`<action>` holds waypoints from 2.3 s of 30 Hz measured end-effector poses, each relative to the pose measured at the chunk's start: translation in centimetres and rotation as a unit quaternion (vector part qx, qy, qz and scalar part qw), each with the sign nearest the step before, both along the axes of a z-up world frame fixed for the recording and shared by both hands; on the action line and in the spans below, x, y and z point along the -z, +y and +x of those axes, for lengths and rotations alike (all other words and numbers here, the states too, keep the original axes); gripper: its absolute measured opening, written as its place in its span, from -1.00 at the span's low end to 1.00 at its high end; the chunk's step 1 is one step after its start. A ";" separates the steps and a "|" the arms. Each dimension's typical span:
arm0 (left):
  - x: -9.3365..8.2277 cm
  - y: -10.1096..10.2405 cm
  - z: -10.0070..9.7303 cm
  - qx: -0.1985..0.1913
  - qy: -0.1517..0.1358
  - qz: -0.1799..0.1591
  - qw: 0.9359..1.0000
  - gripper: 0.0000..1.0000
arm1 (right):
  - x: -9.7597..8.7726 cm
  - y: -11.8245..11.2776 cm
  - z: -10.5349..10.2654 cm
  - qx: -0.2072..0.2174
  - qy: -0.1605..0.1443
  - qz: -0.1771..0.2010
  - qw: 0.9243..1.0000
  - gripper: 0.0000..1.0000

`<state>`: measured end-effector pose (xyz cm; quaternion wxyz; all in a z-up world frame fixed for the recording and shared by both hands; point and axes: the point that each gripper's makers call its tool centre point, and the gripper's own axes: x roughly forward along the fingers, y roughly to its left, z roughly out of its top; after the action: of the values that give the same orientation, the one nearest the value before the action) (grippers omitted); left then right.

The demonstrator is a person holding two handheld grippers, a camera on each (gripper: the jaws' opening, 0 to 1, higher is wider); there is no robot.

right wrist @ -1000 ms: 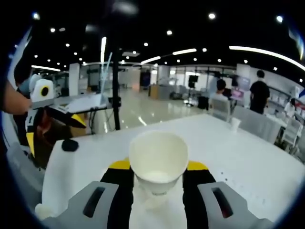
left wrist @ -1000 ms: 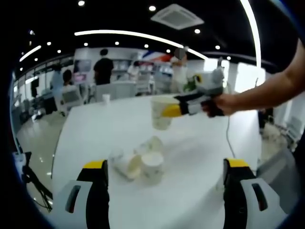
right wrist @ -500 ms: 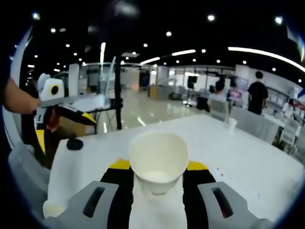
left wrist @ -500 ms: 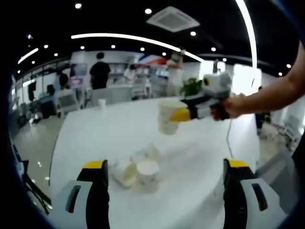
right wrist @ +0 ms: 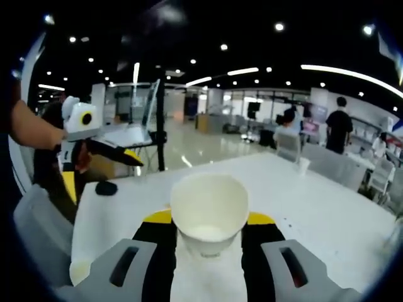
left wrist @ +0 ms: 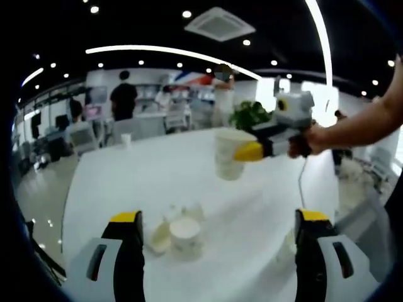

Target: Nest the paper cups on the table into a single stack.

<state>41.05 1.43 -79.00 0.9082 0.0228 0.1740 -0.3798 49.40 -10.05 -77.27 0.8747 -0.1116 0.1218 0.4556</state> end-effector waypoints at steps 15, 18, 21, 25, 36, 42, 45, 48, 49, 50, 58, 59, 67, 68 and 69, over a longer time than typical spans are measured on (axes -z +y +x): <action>0.2 0.0 -0.7 0.002 0.006 0.000 1.000 1.00 | -0.5 -0.5 -2.7 -0.002 0.003 0.010 1.000 -0.26; 0.3 0.0 -0.8 0.002 0.007 0.001 1.000 1.00 | -0.6 -0.6 -3.3 -0.003 0.002 0.012 1.000 -0.26; 0.5 0.0 -0.8 0.001 0.009 0.002 1.000 1.00 | -0.5 -0.7 -3.9 -0.007 -0.001 0.007 1.000 -0.26; 0.7 -0.1 -0.9 0.002 0.011 0.004 1.000 1.00 | -0.6 -0.9 -4.6 -0.004 0.001 0.014 1.000 -0.26; 0.7 0.0 -0.6 -0.005 0.011 0.005 1.000 1.00 | -0.3 -1.3 -5.9 -0.003 -0.002 0.011 1.000 -0.26; 0.8 0.0 -0.8 -0.006 0.014 0.003 1.000 1.00 | -0.4 -1.4 -6.7 -0.003 -0.002 0.012 1.000 -0.26; 0.9 -0.1 -0.9 -0.008 0.016 0.003 1.000 1.00 | -0.4 -1.6 -7.1 -0.002 -0.001 0.014 1.000 -0.26; 2.9 1.4 -1.1 -0.008 0.017 0.000 1.000 1.00 | 1.3 -0.2 -7.2 -0.001 -0.002 0.013 1.000 -0.26; 5.1 2.8 -1.0 -0.008 0.018 -0.001 1.000 1.00 | 2.4 0.8 -7.3 -0.002 -0.002 0.015 1.000 -0.26; 6.5 3.8 -0.9 -0.007 0.017 0.000 1.000 1.00 | 2.5 0.9 -7.3 -0.002 -0.002 0.015 1.000 -0.26; 9.2 5.9 -1.7 -0.003 0.019 0.004 1.000 1.00 | 5.8 4.0 -9.6 -0.006 0.000 0.016 1.000 -0.26; 9.7 6.0 -1.9 -0.002 0.019 0.006 1.000 1.00 | 6.1 4.4 -9.9 -0.007 0.001 0.017 1.000 -0.26; 10.5 8.8 -5.5 -0.003 0.019 0.010 1.000 1.00 | 7.5 7.9 -14.6 -0.020 0.005 0.020 1.000 -0.26; 10.4 8.9 -5.9 -0.003 0.019 0.009 1.000 1.00 | 7.3 7.8 -14.7 -0.021 0.005 0.021 1.000 -0.26; 10.3 9.0 -6.2 -0.003 0.017 0.010 1.000 1.00 | 7.4 8.1 -15.2 -0.021 0.007 0.022 1.000 -0.26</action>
<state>34.81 10.44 -89.26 0.9060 0.0246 0.1935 -0.3757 34.24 -1.99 -84.67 0.8662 -0.0917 0.1150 0.4776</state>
